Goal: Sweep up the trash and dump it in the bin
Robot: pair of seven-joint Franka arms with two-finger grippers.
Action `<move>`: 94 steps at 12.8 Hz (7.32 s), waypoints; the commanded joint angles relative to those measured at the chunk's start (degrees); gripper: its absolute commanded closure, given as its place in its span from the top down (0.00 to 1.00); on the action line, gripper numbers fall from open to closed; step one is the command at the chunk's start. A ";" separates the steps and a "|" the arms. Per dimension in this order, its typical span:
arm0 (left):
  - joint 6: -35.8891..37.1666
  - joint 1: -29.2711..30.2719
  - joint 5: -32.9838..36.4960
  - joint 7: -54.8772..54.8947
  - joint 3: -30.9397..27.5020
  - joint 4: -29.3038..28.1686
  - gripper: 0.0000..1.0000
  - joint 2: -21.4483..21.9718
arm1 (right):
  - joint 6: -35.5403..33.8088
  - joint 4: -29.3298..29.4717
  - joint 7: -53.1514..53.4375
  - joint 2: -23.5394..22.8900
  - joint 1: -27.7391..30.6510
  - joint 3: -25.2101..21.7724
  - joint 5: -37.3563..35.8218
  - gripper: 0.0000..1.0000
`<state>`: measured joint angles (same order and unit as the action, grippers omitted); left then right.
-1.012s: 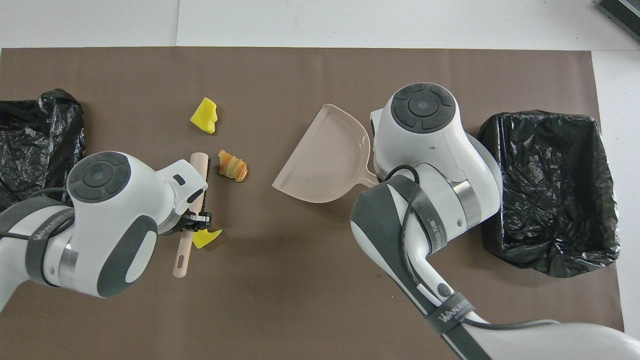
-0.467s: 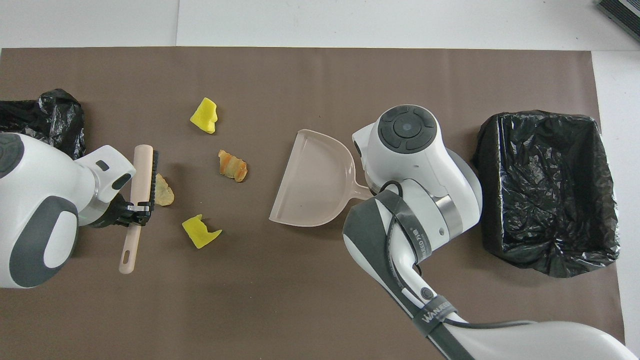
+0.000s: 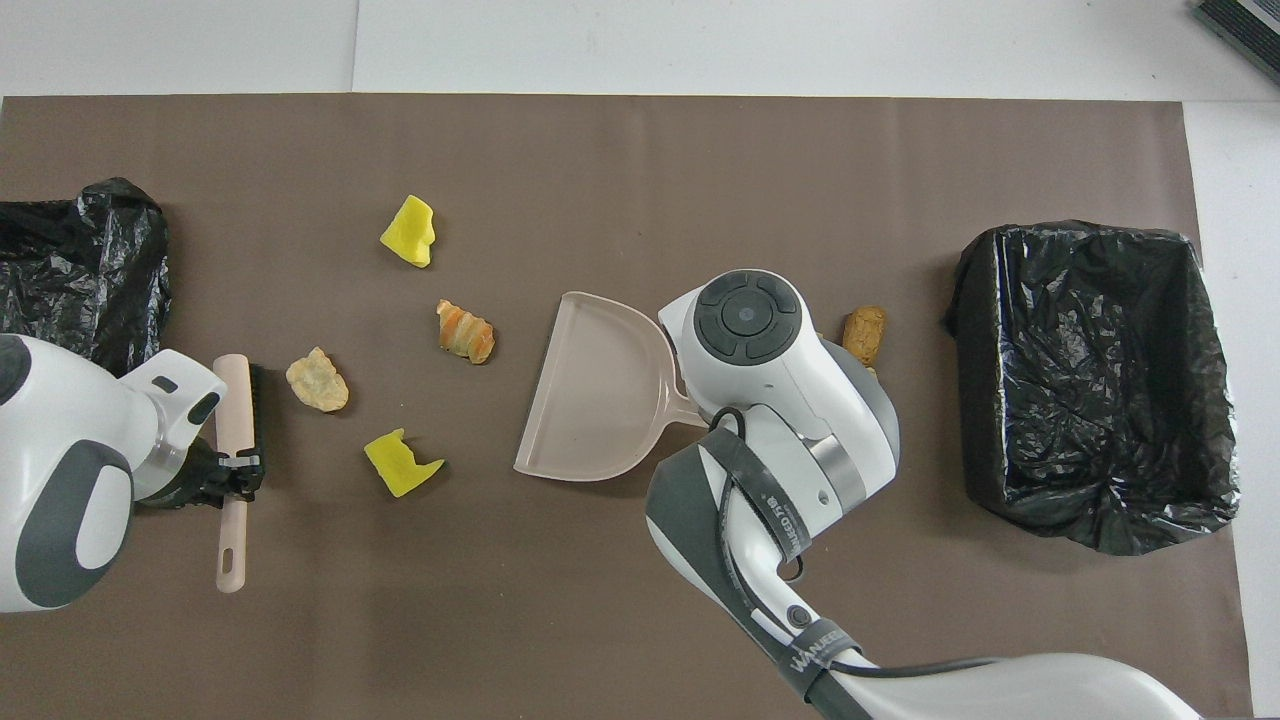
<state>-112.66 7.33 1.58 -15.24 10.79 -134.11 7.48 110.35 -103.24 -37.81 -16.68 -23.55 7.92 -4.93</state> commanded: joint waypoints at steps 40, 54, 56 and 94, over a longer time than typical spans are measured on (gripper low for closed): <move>-10.13 -7.51 7.47 29.65 -0.85 42.46 0.00 -34.55 | -2.41 -2.67 4.24 1.92 -1.93 0.34 -4.64 0.00; 4.37 -18.12 -2.55 24.23 3.01 22.15 0.00 -20.59 | -4.00 -2.67 11.18 1.92 -2.20 0.70 -4.47 0.00; 5.25 -21.90 -4.29 20.88 3.01 19.69 0.00 -18.22 | -4.00 -2.67 11.18 1.92 -2.20 0.70 -4.47 0.00; 5.33 -28.52 -13.27 -5.76 1.87 7.11 0.00 -2.74 | -1.63 -4.52 -1.65 1.21 -2.81 0.70 -6.05 0.00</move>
<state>-110.70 -21.42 -10.79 -20.37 13.48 -128.71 3.94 108.49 -106.69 -39.79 -16.13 -27.13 8.21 -10.47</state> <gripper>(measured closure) 0.744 0.674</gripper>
